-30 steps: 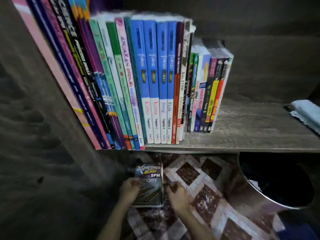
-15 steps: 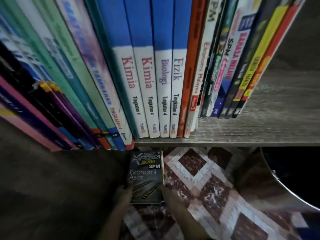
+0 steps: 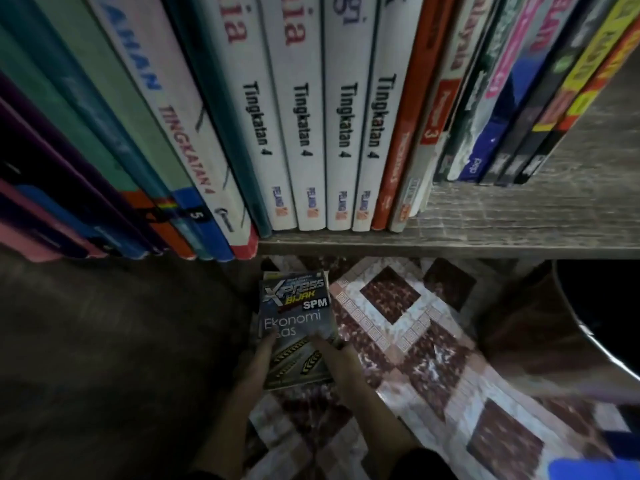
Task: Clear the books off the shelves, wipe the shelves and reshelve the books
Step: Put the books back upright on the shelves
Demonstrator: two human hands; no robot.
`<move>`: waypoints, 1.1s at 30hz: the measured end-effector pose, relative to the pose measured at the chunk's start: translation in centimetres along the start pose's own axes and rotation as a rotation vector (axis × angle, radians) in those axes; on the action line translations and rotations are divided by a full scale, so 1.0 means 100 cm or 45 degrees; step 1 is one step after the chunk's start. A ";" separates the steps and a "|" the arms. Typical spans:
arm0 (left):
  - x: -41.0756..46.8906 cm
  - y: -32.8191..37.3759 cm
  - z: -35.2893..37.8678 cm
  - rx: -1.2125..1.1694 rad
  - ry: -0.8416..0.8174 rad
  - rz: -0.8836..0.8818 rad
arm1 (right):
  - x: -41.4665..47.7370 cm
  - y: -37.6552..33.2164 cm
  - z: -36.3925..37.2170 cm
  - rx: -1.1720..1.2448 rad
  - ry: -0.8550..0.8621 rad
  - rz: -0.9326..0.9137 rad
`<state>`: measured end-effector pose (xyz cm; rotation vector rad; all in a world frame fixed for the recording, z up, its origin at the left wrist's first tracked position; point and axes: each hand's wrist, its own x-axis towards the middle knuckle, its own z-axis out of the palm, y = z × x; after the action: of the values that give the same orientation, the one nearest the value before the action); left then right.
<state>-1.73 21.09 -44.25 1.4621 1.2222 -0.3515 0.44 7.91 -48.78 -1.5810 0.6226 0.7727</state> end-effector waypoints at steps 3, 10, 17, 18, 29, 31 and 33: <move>-0.007 -0.001 0.005 0.248 0.103 0.050 | 0.007 0.005 0.000 -0.073 0.014 -0.025; -0.007 0.001 0.000 0.341 0.159 0.212 | 0.070 0.059 0.028 -0.113 0.032 0.026; 0.002 0.010 -0.011 0.007 0.003 0.050 | 0.003 0.004 0.009 -0.350 0.173 -0.029; 0.001 0.011 -0.012 -0.040 -0.093 0.054 | 0.004 0.006 0.007 -0.341 0.172 -0.042; -0.021 0.011 -0.004 -0.058 -0.522 -0.004 | -0.003 -0.011 -0.020 -0.426 -0.038 -0.136; -0.024 0.007 -0.007 -0.173 -0.622 -0.089 | -0.010 -0.028 -0.027 -0.187 -0.090 -0.125; -0.030 0.003 -0.008 -0.183 -0.687 -0.091 | -0.005 -0.034 -0.032 -0.048 -0.127 -0.058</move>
<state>-3.05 20.36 -41.51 1.1030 0.8423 -0.6453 3.15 5.19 -45.98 -1.5754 0.5005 0.8280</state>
